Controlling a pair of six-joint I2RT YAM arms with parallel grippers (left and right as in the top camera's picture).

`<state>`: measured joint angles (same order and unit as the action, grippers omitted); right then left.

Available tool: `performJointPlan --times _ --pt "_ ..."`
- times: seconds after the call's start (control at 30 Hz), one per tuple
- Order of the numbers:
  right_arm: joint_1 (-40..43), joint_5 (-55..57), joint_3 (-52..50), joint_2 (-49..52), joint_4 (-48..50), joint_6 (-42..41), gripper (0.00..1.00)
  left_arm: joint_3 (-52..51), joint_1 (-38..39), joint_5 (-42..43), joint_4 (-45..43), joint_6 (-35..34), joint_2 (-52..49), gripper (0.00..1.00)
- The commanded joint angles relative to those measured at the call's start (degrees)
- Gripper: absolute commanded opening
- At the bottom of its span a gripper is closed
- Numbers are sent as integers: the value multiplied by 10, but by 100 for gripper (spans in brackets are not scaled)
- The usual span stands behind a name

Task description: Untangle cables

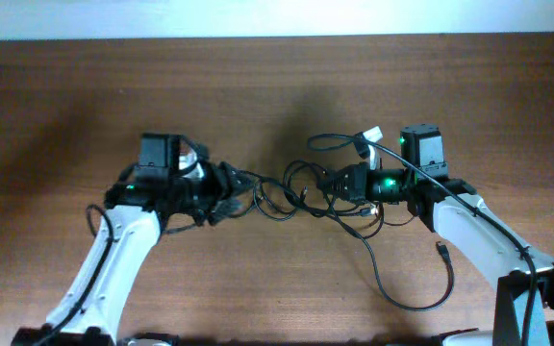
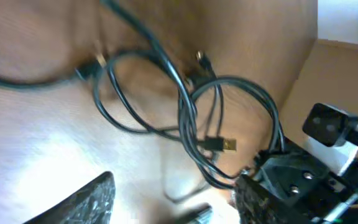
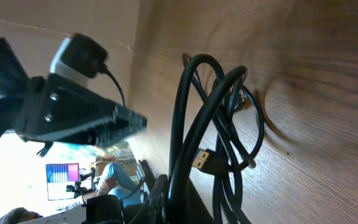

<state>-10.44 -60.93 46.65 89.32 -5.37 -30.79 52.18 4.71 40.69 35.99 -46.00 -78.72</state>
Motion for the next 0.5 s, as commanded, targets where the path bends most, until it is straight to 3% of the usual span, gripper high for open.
performJointPlan --times 0.0,0.07,0.2,0.3,0.33,0.37,0.4,0.43,0.47 --pt "-2 -3 2 -2 4 10 4 2 63 -32 0 -104 -39 55" --pt "-2 -3 2 -2 4 10 4 2 107 -110 -21 -144 -73 52" --pt "-24 2 2 -2 4 10 4 2 163 -109 -191 -163 -165 44" --pt "-24 2 2 -2 4 10 4 2 173 -110 -193 -163 -181 23" --pt "-24 2 2 -2 4 10 4 2 188 -112 -193 -161 -181 8" --pt "-23 2 2 -2 4 10 4 2 192 -113 -192 -155 -181 0" --pt "-23 13 2 -2 3 10 4 2 193 -116 -192 -136 -181 0" --pt "-23 48 2 -2 -1 10 8 2 191 -116 -192 -122 -181 0" --pt "-23 116 2 -2 -20 10 21 2 182 -109 -195 -122 -181 0"
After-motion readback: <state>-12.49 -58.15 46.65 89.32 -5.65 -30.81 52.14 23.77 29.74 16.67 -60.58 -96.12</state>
